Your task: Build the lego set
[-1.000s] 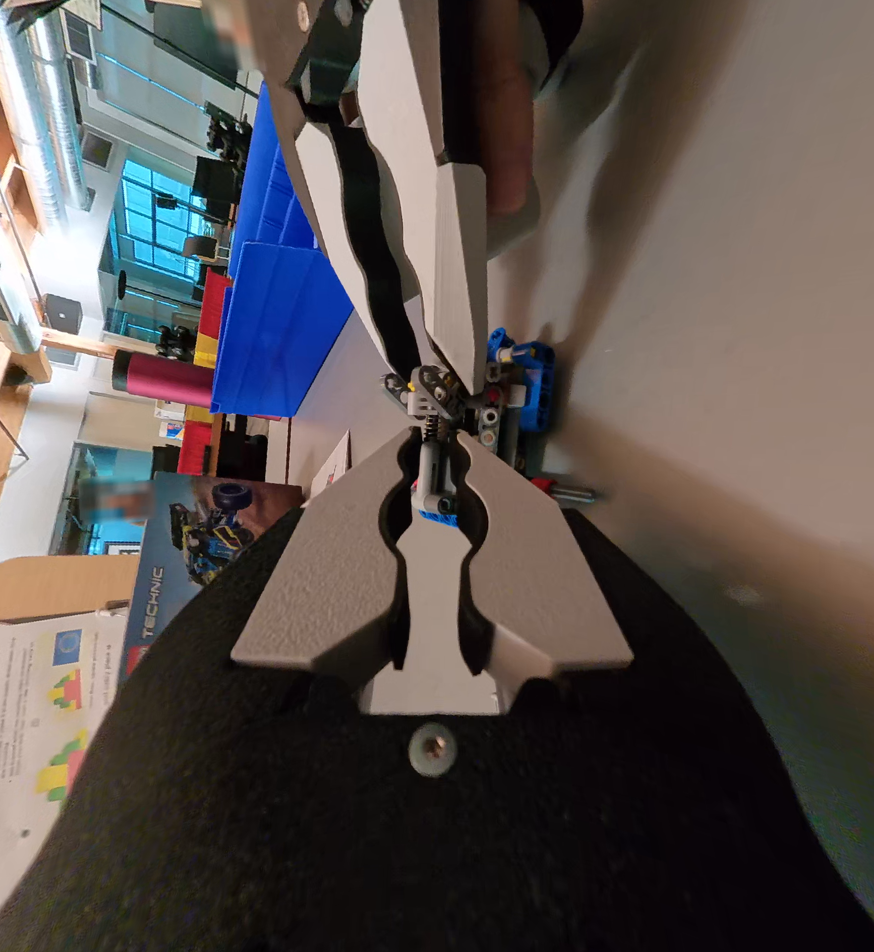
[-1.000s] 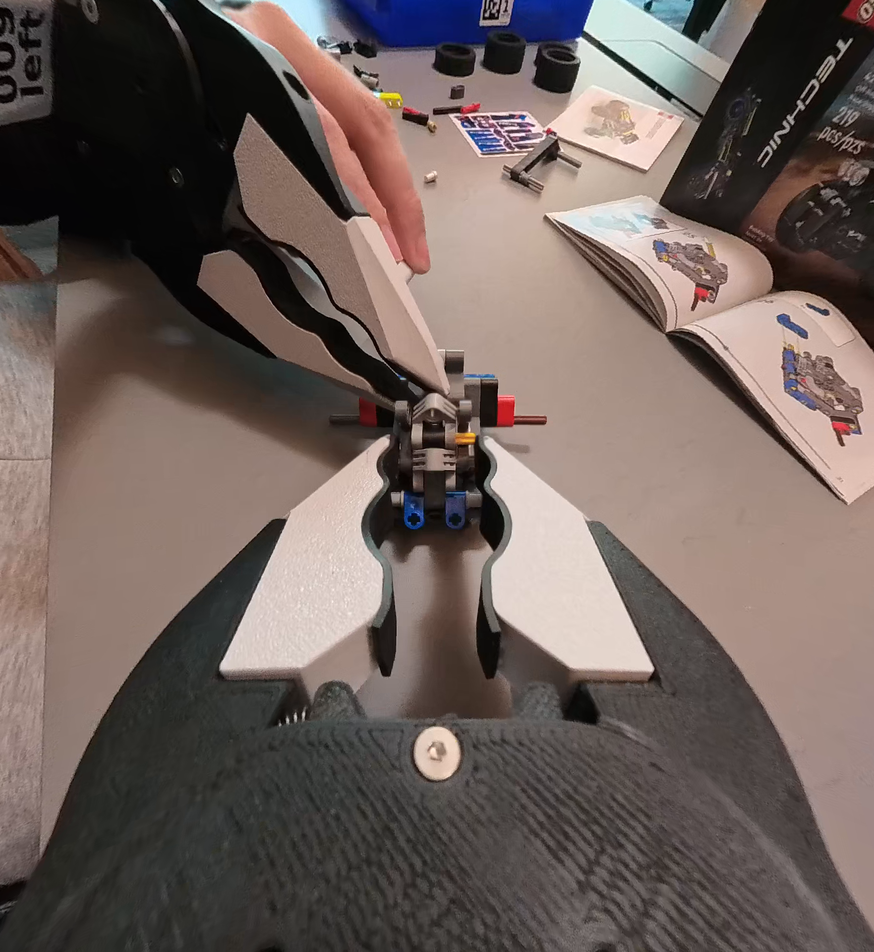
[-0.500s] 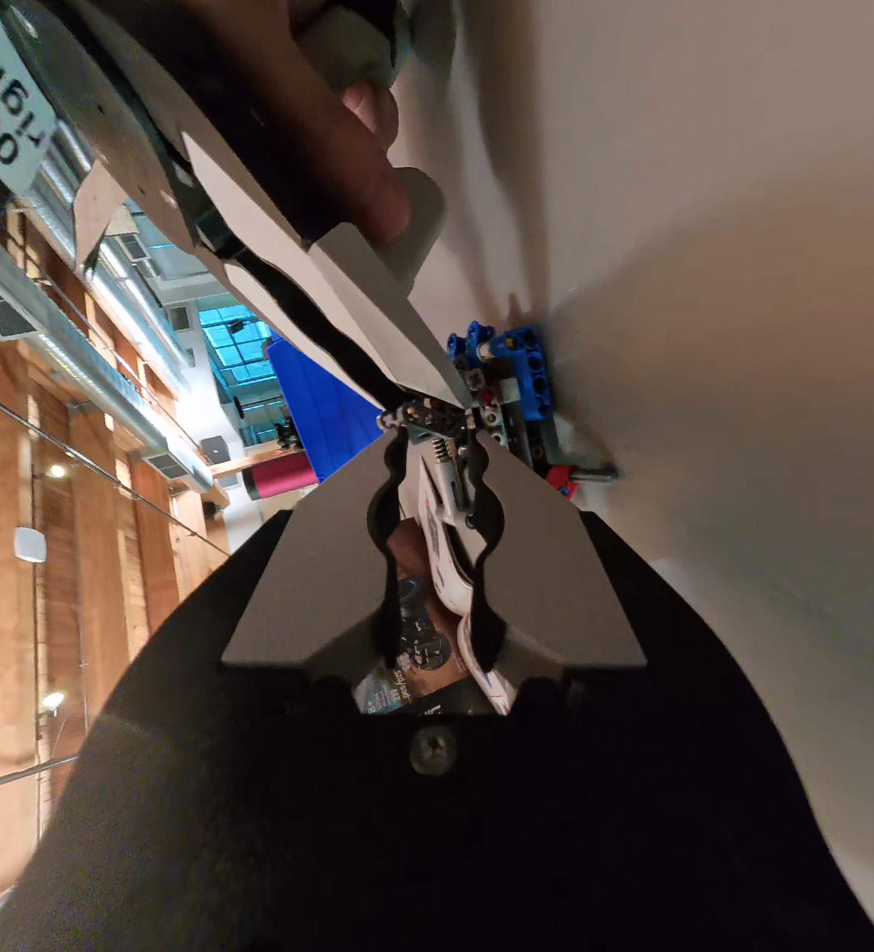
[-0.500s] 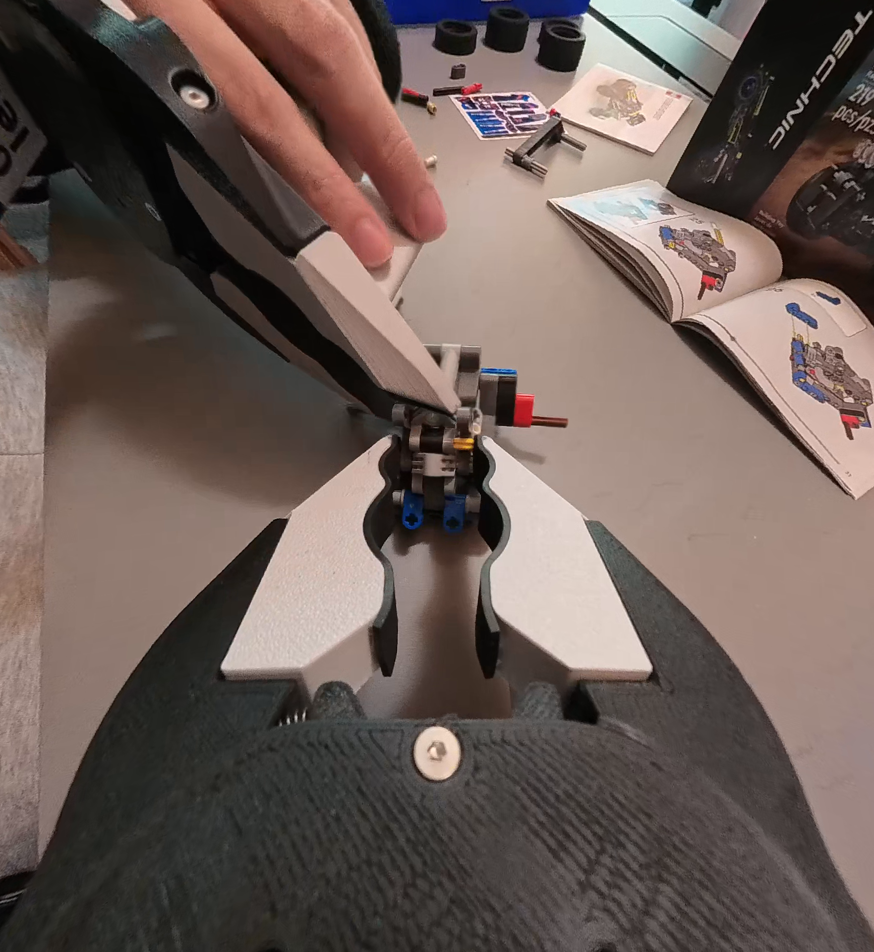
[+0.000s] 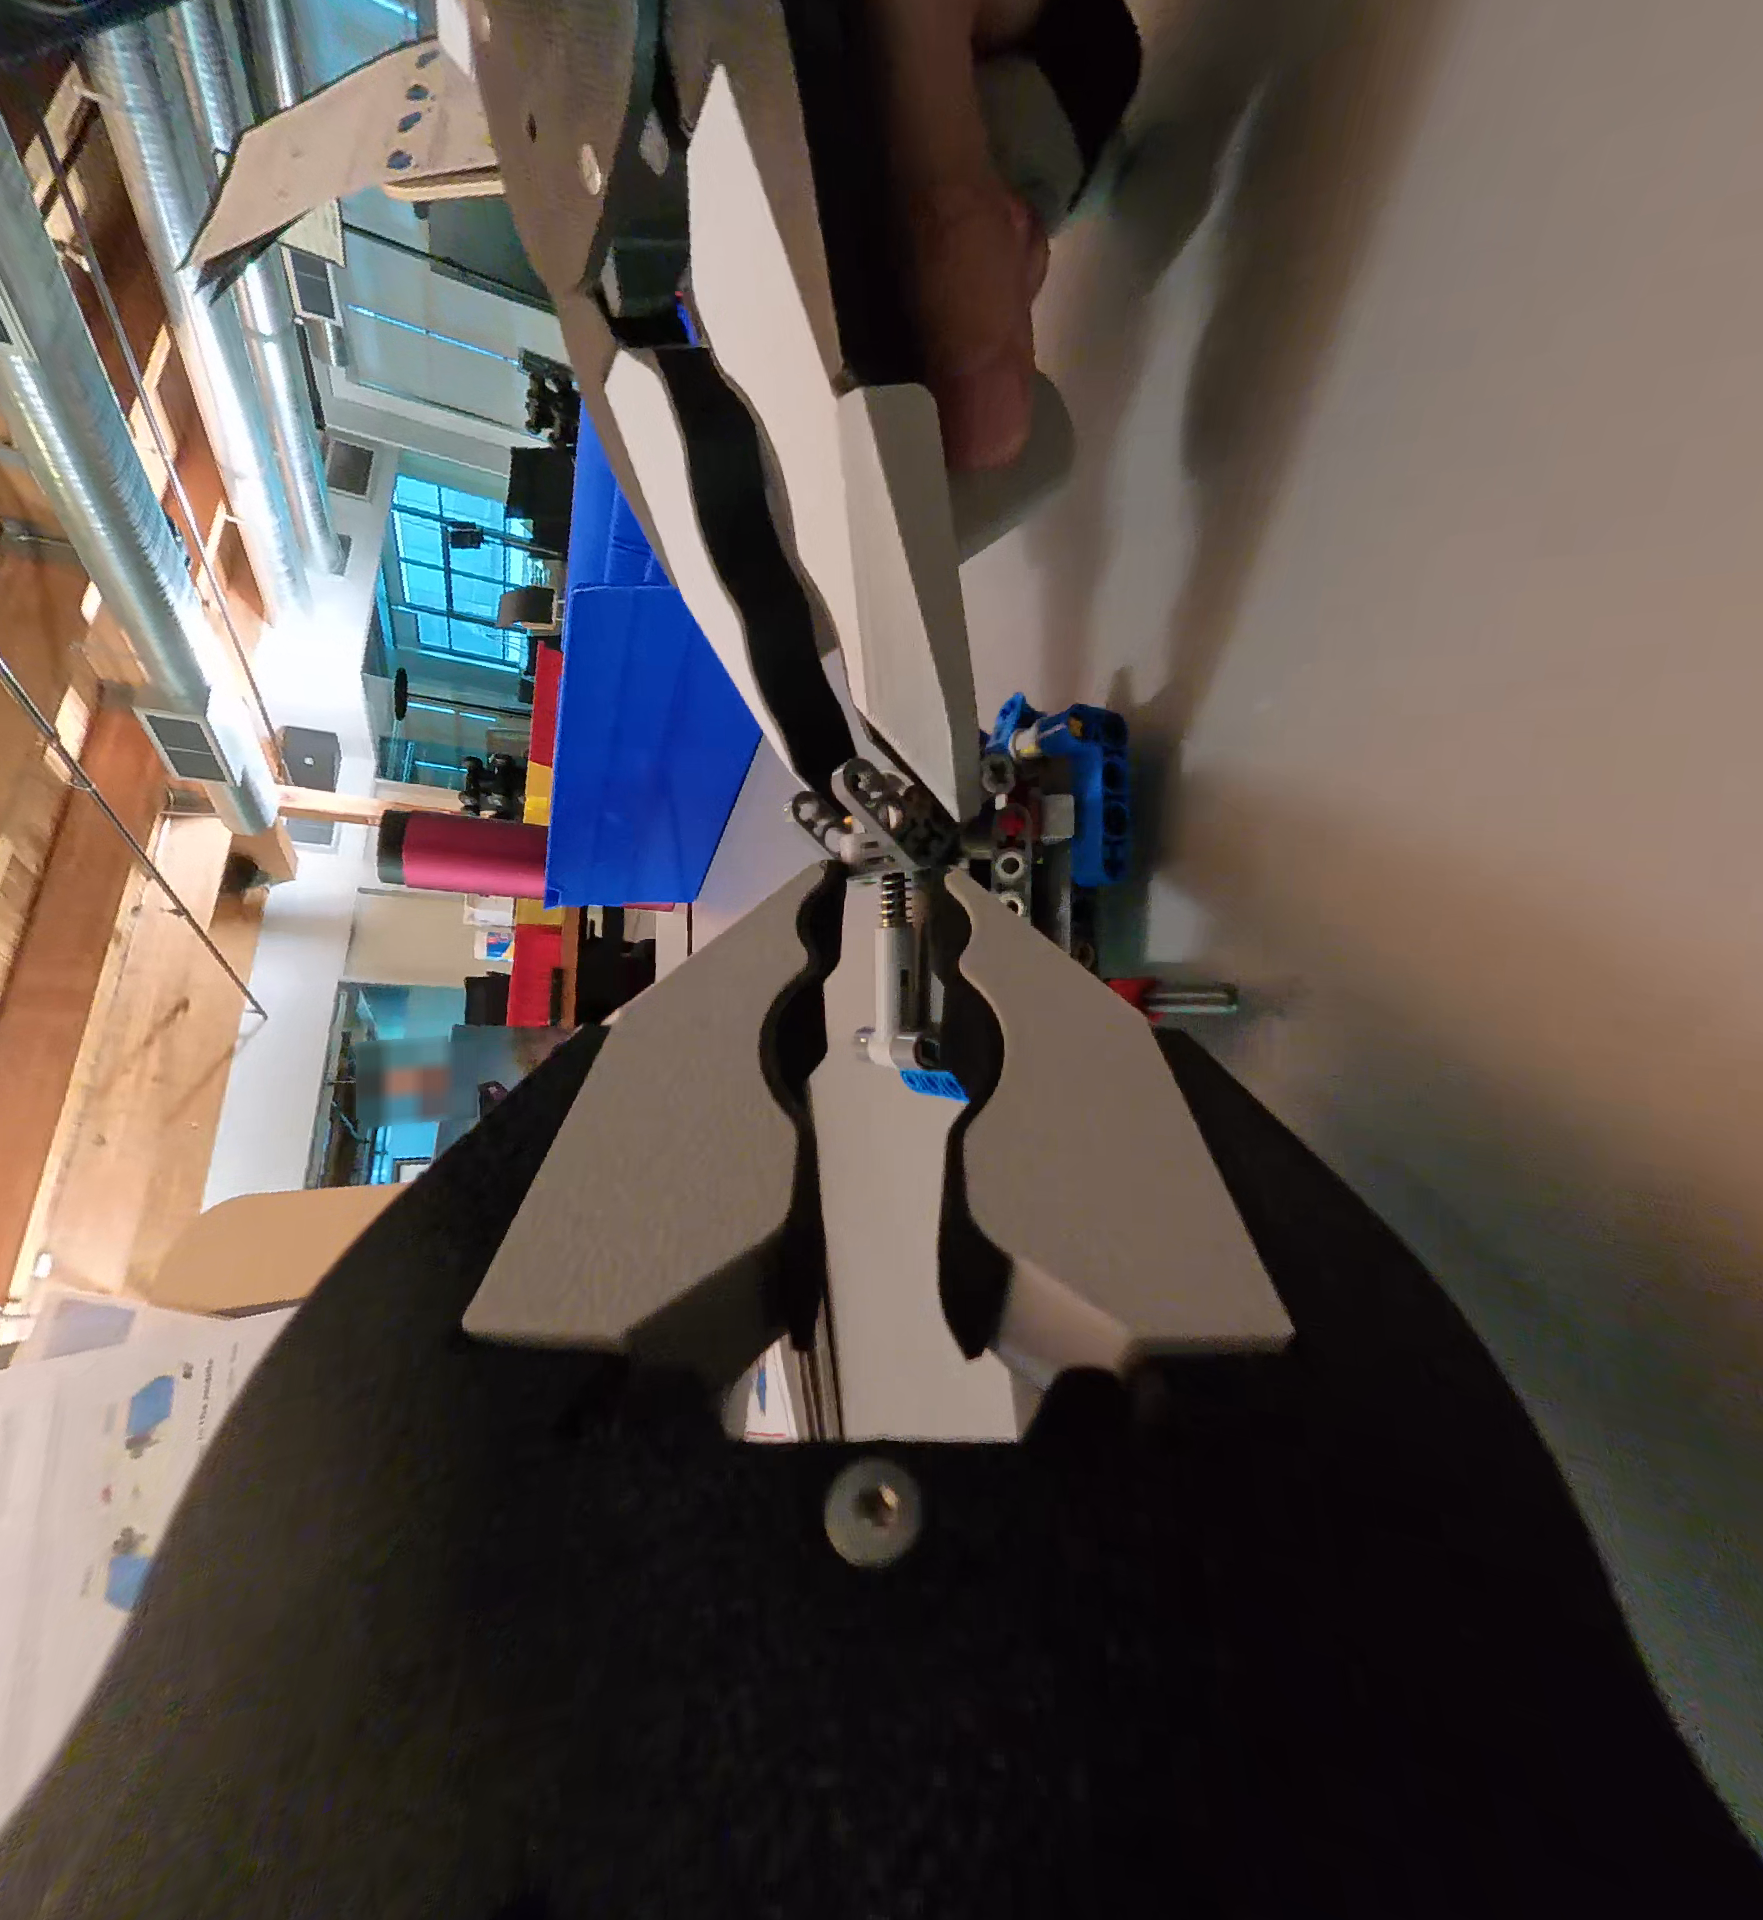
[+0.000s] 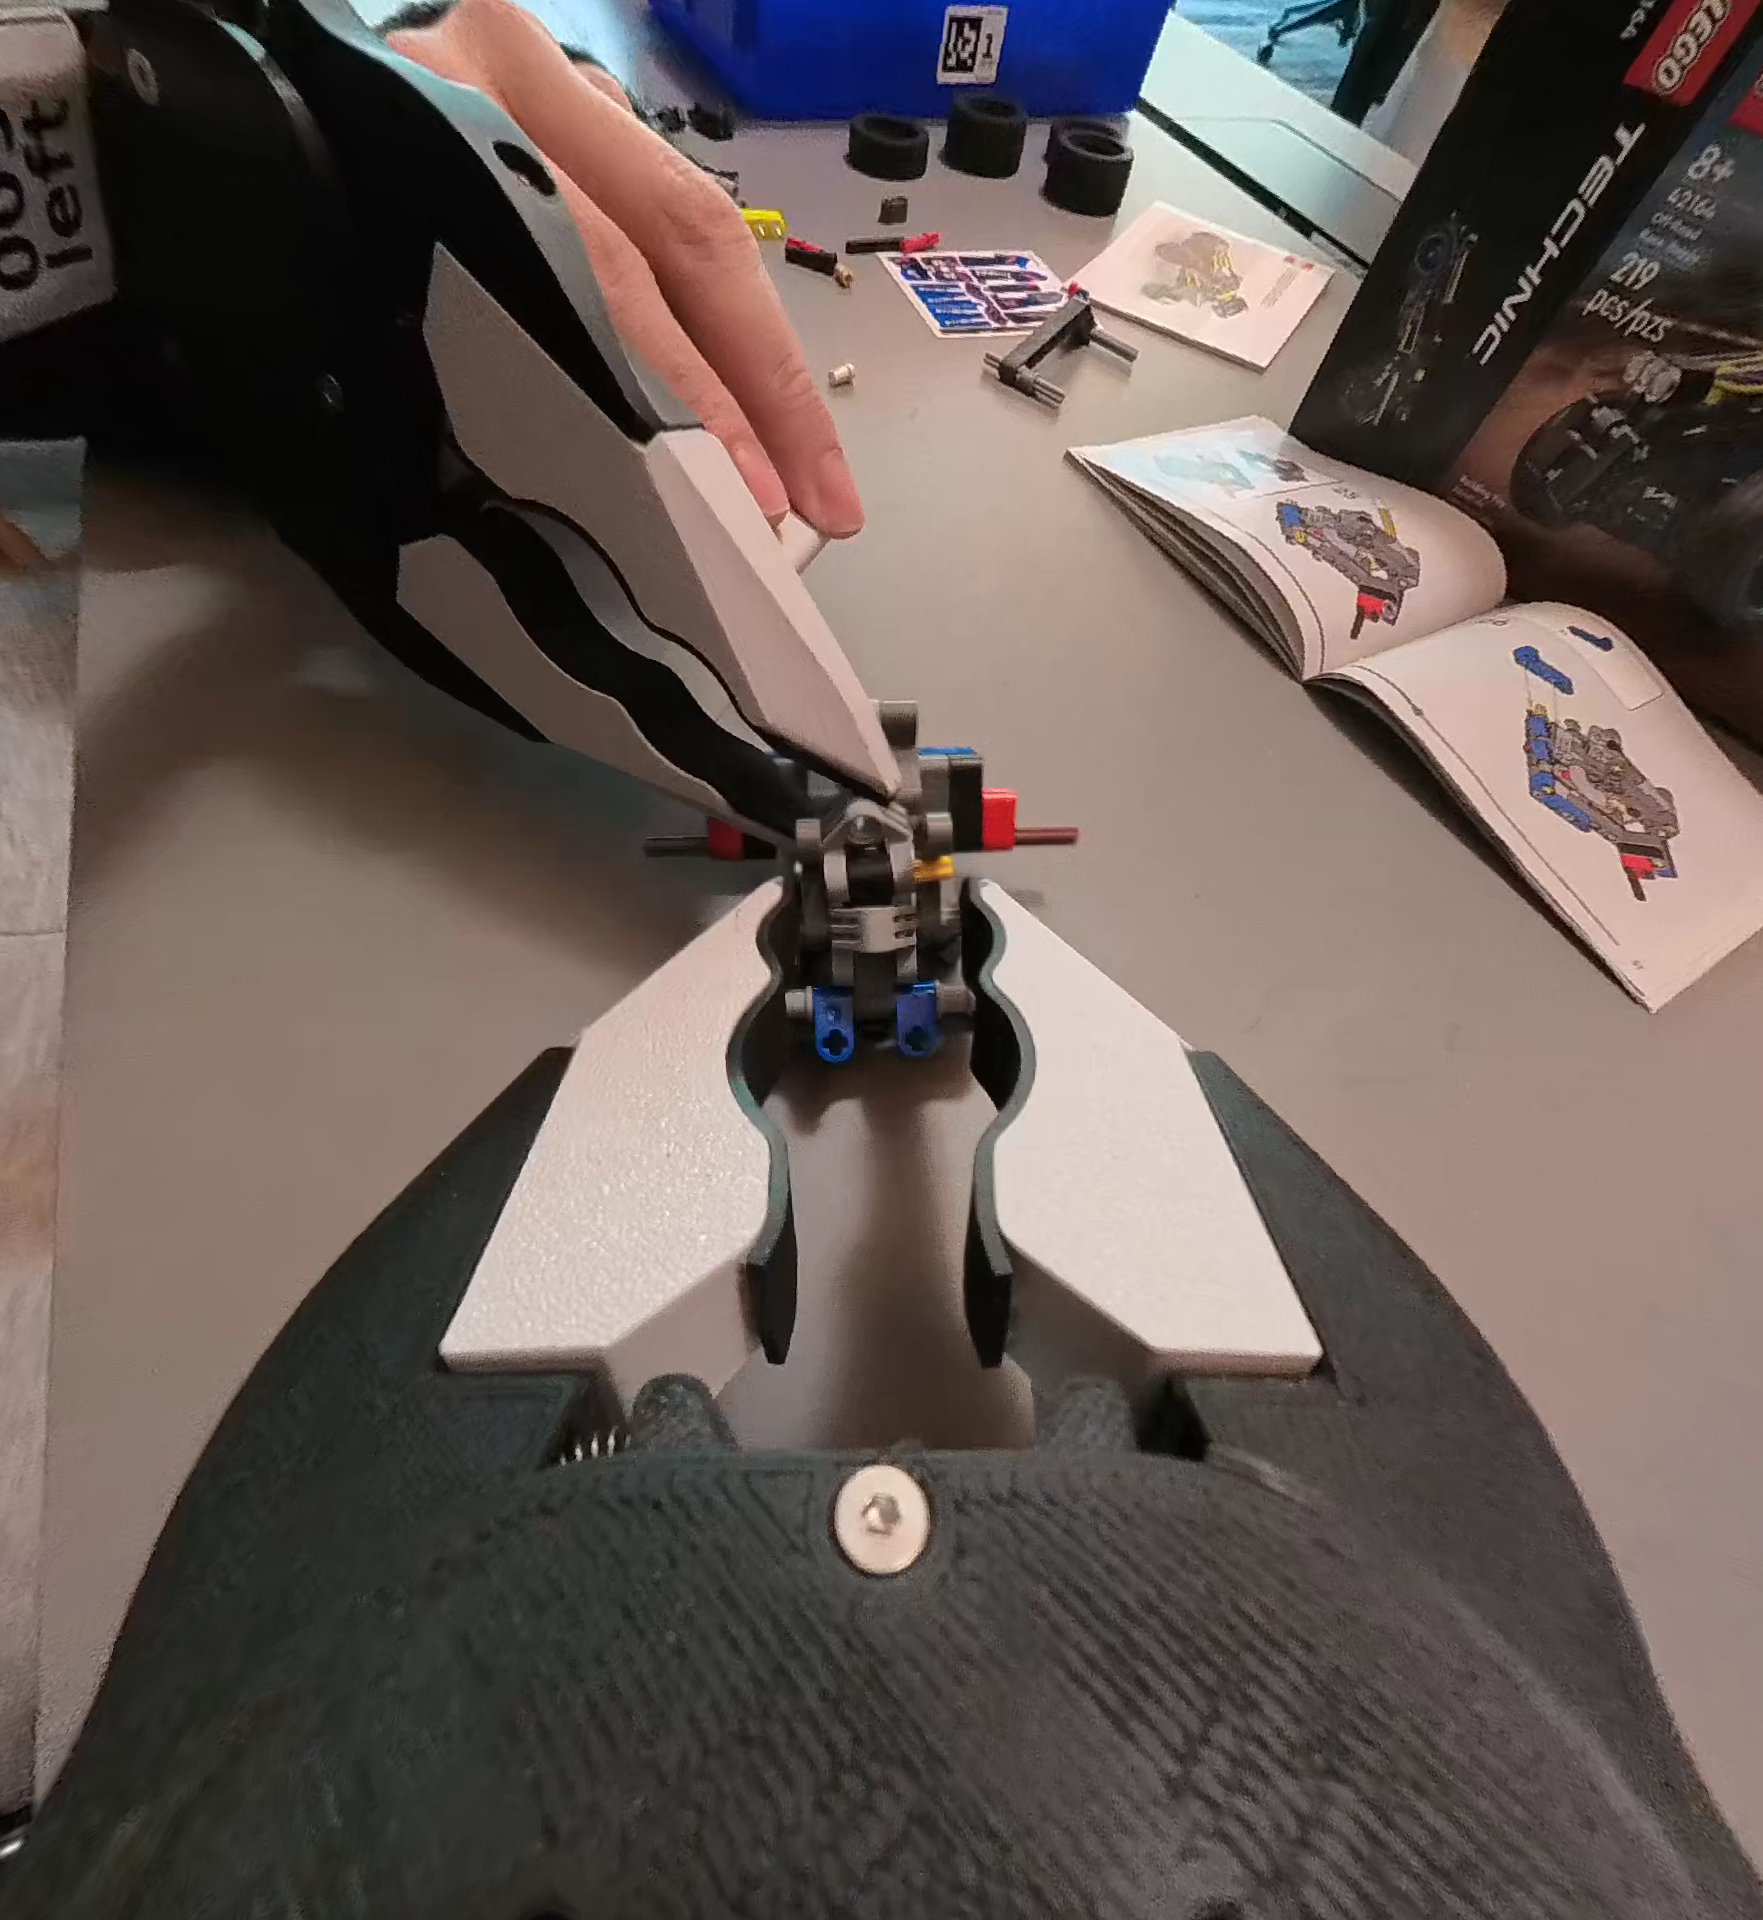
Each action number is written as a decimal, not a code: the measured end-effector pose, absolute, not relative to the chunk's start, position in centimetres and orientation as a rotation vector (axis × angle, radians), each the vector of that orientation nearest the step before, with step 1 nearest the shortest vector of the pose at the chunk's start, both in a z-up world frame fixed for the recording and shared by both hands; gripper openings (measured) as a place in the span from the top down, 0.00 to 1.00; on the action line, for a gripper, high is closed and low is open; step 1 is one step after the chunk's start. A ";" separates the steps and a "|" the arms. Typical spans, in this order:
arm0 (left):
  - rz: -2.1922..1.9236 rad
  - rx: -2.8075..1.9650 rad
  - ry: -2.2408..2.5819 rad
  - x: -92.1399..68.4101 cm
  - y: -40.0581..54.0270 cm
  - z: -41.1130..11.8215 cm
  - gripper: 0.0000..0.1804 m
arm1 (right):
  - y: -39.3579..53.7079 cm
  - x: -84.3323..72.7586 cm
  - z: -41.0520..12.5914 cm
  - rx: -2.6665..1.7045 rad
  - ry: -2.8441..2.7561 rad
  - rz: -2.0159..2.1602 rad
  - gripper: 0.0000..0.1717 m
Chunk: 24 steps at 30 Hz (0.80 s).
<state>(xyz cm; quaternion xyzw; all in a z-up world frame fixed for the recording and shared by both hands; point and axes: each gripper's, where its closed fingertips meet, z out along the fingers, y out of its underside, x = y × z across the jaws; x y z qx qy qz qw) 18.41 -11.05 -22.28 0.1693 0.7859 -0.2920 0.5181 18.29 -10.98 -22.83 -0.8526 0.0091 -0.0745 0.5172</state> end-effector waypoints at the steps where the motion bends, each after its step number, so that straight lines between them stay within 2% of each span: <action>1: -0.686 0.419 1.884 18.3 -11.1 -22.4 0.93 | -11.0 18.4 -23.0 -2.061 0.019 -0.191 0.83; 13: -0.760 0.356 1.901 18.0 -11.2 -22.5 0.94 | -11.3 17.9 -23.2 -2.066 0.034 -0.131 0.84; 14: -0.778 0.337 1.887 18.0 -11.1 -22.2 1.00 | -11.3 18.0 -23.3 -2.074 0.037 -0.139 0.83; 20: -0.748 0.339 1.928 18.1 -10.3 -21.9 0.99 | -11.7 18.1 -23.3 -2.076 0.029 -0.152 0.84; 24: -1.004 0.080 2.063 17.7 -10.7 -20.3 0.95 | -11.6 18.0 -23.3 -2.078 0.016 -0.151 0.86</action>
